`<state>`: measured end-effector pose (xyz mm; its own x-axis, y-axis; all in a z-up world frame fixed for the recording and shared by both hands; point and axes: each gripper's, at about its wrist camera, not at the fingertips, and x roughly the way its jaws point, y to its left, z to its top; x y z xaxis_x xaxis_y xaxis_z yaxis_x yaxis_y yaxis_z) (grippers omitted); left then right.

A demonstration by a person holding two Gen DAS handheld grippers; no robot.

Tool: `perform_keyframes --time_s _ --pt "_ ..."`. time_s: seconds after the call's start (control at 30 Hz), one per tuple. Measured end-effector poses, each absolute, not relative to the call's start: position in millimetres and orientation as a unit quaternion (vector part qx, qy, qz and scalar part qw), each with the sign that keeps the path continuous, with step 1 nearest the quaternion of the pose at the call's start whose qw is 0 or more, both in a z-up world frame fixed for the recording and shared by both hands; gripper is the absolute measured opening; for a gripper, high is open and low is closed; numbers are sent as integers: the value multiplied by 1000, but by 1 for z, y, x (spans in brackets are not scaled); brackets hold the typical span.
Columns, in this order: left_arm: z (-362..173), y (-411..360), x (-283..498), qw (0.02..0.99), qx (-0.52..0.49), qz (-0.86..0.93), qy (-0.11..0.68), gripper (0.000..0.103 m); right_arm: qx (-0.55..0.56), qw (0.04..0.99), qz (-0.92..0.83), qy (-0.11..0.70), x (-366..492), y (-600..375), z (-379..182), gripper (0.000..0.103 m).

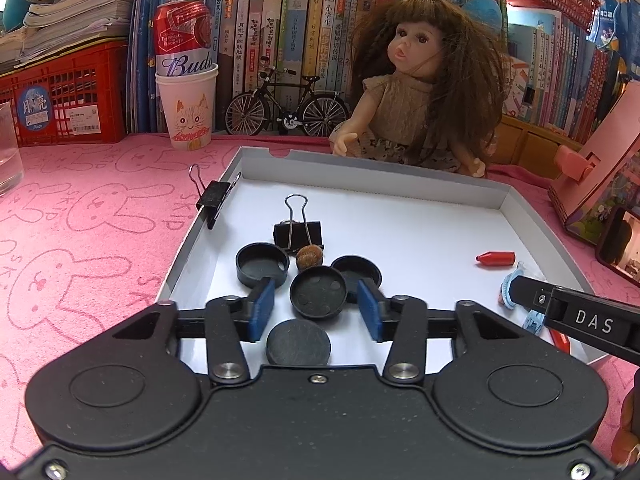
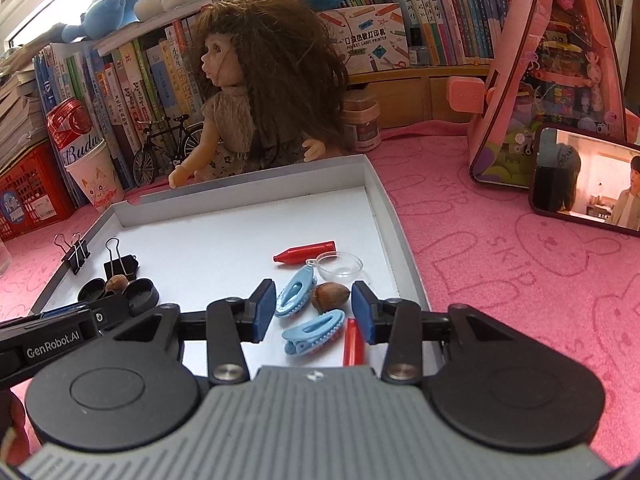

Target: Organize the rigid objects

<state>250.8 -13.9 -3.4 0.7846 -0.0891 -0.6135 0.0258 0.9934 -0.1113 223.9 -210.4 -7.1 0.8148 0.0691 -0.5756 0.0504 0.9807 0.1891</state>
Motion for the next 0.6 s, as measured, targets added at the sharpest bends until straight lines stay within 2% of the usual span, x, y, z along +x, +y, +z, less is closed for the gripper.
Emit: perform_keyframes --time_s 0.23,0.33,0.4,0.47,0.6 --pt "2 -13 244 946 -46 -38 319 56 97 948 5 304 219 -206 -6 73" --pt "7 -15 237 949 -38 -43 310 64 97 948 5 302 215 -207 -5 77" --pt "10 -17 233 952 -30 -42 303 73 98 949 3 300 213 -207 -3 80" --pt "13 -18 228 954 -23 -42 296 76 99 949 4 298 210 -208 -2 84" --pt "19 -20 221 957 -14 -43 287 80 97 951 3 294 205 -209 0 86"
